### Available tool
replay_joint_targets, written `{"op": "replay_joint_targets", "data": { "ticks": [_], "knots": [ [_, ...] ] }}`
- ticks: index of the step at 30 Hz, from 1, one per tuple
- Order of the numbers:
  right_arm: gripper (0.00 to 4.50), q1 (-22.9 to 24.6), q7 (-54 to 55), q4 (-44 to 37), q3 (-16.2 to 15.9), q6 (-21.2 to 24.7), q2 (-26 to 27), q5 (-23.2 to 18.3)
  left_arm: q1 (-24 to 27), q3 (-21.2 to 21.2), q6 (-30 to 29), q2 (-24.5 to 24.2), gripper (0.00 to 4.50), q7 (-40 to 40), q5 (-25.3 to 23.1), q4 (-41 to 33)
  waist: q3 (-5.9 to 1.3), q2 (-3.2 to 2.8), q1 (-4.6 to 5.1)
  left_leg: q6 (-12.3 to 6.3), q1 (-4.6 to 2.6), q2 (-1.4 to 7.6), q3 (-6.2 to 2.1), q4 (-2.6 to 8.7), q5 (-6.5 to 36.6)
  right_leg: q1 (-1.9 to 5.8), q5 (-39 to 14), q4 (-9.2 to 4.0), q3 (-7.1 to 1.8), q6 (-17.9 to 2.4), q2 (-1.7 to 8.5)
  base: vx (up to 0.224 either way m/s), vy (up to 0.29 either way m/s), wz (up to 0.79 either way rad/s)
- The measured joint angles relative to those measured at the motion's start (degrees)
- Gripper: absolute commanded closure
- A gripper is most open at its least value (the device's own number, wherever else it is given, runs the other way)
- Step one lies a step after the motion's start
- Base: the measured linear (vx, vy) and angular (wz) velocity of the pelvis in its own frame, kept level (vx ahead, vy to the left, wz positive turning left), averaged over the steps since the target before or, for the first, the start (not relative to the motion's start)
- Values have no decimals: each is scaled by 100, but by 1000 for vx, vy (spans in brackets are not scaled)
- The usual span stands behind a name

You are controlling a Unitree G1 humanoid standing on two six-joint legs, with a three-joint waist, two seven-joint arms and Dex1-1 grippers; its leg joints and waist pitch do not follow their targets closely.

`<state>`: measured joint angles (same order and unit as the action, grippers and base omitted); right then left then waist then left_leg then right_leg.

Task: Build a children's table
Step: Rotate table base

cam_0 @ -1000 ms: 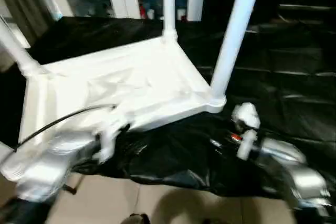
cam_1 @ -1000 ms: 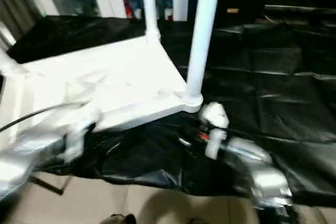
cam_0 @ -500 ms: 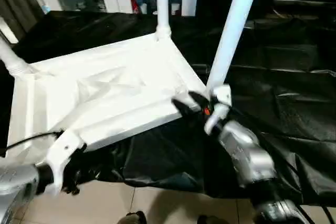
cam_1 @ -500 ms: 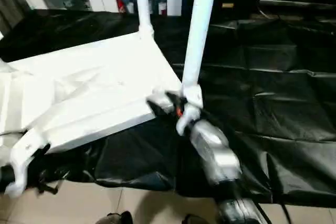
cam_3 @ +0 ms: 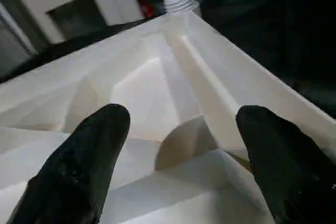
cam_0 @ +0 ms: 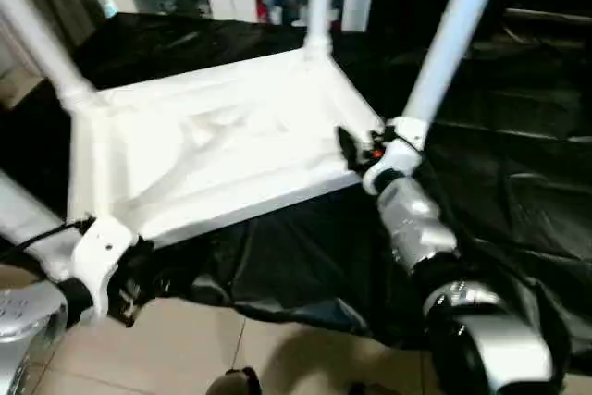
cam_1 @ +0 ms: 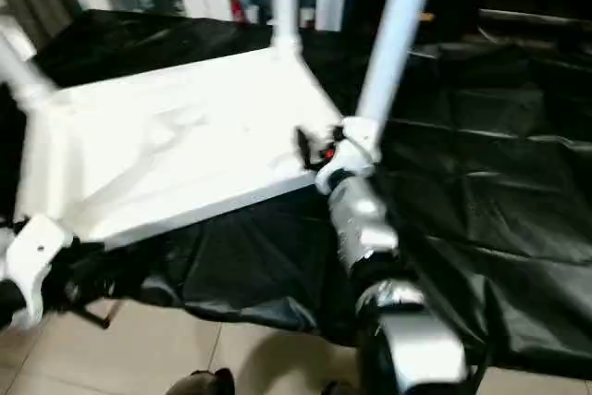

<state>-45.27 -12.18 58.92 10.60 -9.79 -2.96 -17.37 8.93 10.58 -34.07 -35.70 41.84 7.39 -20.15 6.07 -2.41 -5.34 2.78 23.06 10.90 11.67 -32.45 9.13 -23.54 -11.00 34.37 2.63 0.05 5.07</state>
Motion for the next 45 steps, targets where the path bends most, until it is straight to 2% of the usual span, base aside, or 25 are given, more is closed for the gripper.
{"op": "replay_joint_targets", "data": {
  "ticks": [1,2,8,11,15,19,23,25,28,33,35,39,41,45],
  "knots": [
    [72,-8,28,39,37,-28,-84,2,0,0,45,1,49,-19,-14,20,0,0,-11,-3,3,0,1,-2,-2,5,-2,-1,-2,2,1,0,0,0],
    [72,-32,58,133,77,-87,-209,11,-9,-1,90,18,26,-50,-24,52,0,0,-24,-5,3,-1,5,-6,-3,10,-3,-1,-5,4,2,0,0,0],
    [72,-338,-78,735,197,-228,-934,166,-48,12,447,248,2,-82,195,102,6,-13,-31,-12,8,-2,8,-28,-7,15,-2,6,-6,3,8,0,0,0],
    [72,-421,-352,873,199,-318,-1330,235,105,355,878,570,2,-82,487,299,6,-19,-16,-16,8,2,7,-30,-9,14,-2,10,-2,3,6,0,0,0],
    [72,-420,-979,876,225,-457,-1574,240,328,825,1508,881,2,-103,758,602,2,-25,40,-19,6,12,4,-37,-11,13,-2,12,-3,3,-5,0,0,0],
    [72,-163,-1812,572,205,-505,-1532,202,382,1011,2027,1267,2,-232,994,785,2,-23,45,-20,7,29,-3,-63,-10,13,-2,26,-1,3,-17,0,0,0],
    [72,456,-2633,4,-117,-555,-1333,182,197,1060,2075,1417,2,-99,1436,701,2,-23,-2,-19,5,35,-3,-82,-10,10,-3,56,-2,3,-17,0,0,0],
    [72,696,-2699,-143,-177,-553,-1258,156,87,1019,2079,1437,2,-48,1546,666,3,-26,-18,-19,4,35,-3,-87,-10,11,-1,63,-4,1,-16,0,0,0],
    [72,1066,-2612,-577,-81,-528,-1128,-9,-292,951,2189,1487,2,-103,1546,850,5,-30,-28,-19,0,35,-2,-89,-10,14,2,70,-8,-4,-16,0,0,0],
    [72,1655,-2562,-1411,-15,-387,-940,-123,-608,929,2381,1512,2,-350,1480,1298,2,-35,33,-18,-8,33,-5,-89,-10,16,6,73,-10,-1,-16,0,0,0],
    [72,1848,-2455,-1629,12,-292,-839,-178,-777,919,2371,1564,2,-478,1469,1479,1,-34,35,-18,-8,33,-6,-88,-10,15,9,73,-11,0,-17,0,0,0],
    [72,1887,-1933,-1689,29,-253,-760,-128,-1206,868,2373,1635,2,-586,1447,1679,1,-31,35,-18,-6,32,-6,-89,-11,14,11,71,-12,0,-16,0,0,0],
    [72,1872,-1389,-1692,118,-253,-736,13,-1440,817,2304,1801,2,-559,1682,1663,0,-29,18,-18,-4,28,-5,-91,-11,15,11,71,-13,-1,-13,0,0,0],
    [72,1753,-190,-1442,288,-175,-767,364,-1547,585,1949,1896,2,-279,2191,1473,0,-29,2,-19,5,11,-3,-94,-11,14,5,62,-15,7,1,0,0,0]
  ]
}}
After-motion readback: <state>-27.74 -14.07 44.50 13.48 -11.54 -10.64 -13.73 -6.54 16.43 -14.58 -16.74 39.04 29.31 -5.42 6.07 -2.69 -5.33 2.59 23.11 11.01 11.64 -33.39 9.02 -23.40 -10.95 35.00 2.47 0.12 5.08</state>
